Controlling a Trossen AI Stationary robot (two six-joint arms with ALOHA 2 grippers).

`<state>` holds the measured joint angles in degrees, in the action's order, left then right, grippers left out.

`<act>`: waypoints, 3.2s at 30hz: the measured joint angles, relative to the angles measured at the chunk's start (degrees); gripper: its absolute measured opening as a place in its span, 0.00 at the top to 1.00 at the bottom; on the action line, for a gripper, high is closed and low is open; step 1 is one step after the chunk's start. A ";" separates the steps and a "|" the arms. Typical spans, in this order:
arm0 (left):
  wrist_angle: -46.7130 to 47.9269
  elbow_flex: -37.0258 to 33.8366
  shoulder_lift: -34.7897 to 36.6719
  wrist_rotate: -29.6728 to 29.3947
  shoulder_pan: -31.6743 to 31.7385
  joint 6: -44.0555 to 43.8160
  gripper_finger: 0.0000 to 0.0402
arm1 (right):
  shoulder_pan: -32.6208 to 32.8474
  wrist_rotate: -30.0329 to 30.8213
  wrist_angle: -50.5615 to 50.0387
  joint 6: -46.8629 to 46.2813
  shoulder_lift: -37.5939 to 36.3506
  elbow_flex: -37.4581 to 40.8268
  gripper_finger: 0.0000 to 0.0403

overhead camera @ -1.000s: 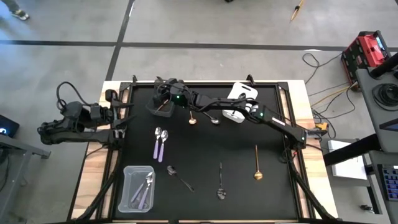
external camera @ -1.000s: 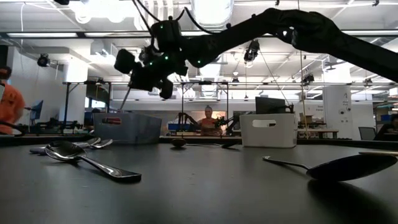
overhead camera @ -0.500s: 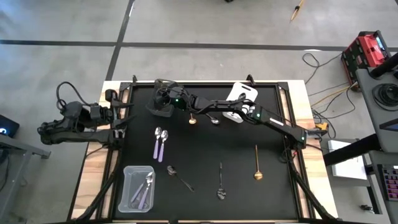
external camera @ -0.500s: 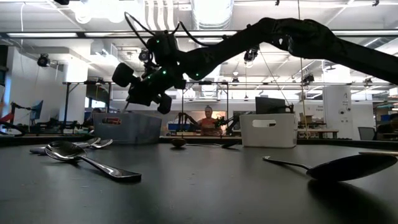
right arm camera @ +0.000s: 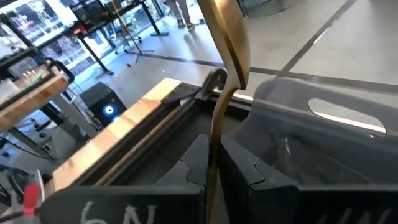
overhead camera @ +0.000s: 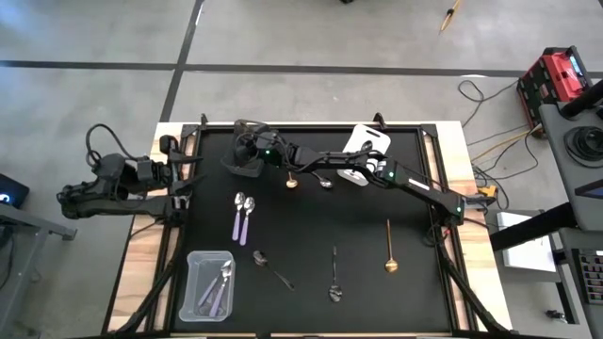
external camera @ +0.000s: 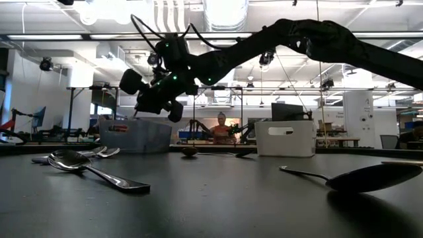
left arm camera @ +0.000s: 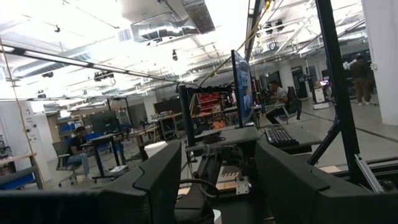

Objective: Sort silverware by color (type)
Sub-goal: Put the gold spoon into the black bin, then put the black spoon into the white bin

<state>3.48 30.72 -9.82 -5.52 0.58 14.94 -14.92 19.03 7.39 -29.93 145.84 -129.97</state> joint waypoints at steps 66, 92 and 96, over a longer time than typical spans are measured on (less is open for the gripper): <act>-0.01 -0.02 0.00 -0.09 0.00 0.02 0.53 | 0.00 0.02 -7.60 0.36 0.00 0.00 0.86; -0.54 -0.15 -3.86 -1.96 0.04 0.00 0.53 | 5.45 0.57 -39.23 10.54 -16.79 0.02 0.86; -0.84 -0.15 -7.42 -8.72 0.04 -0.15 0.53 | 7.59 2.31 -46.18 11.76 -21.12 0.02 0.86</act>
<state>2.63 30.57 -17.24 -14.24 0.62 14.79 -7.33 21.33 -38.79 -18.17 124.72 -129.95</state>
